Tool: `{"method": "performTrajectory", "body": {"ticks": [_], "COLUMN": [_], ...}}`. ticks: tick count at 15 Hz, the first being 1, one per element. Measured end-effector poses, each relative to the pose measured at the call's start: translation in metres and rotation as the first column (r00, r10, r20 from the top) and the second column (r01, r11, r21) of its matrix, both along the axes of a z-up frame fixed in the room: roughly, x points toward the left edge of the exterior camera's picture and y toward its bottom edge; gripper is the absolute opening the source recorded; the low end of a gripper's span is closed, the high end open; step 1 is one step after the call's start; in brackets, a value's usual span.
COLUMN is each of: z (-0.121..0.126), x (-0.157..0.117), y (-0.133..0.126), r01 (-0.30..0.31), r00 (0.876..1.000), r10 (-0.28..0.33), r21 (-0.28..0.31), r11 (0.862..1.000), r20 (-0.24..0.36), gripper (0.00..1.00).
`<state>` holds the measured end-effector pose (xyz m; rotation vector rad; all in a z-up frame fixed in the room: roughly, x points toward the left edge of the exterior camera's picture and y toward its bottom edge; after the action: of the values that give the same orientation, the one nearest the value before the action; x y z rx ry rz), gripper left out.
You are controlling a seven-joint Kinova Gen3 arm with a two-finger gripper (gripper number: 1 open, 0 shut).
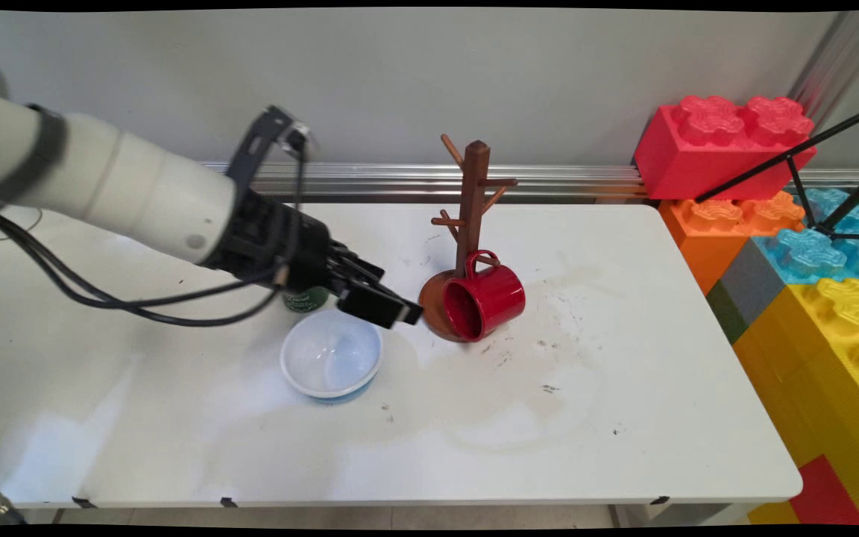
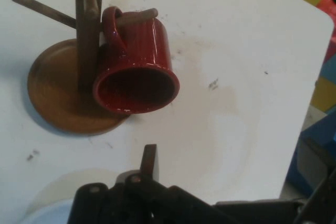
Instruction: Pick up the red mug from the rack
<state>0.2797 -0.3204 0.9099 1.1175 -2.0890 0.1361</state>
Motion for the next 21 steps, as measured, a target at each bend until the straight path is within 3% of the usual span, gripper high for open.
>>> {"method": "performTrajectory", "body": {"ticks": [6, 10, 21], "z": [-0.032, -0.051, -0.106], "x": [-0.038, -0.051, -0.077], "y": [-0.018, -0.029, -0.059], "r01": [-0.094, -0.125, -0.173], "r00": [0.995, 0.992, 0.982], "r10": [0.093, 0.124, 0.177], "r21": [0.037, 0.052, 0.069], "r11": [0.995, 0.991, 0.983], "r20": [0.029, 0.024, -0.064], "gripper": [1.00, 1.00, 1.00]}}
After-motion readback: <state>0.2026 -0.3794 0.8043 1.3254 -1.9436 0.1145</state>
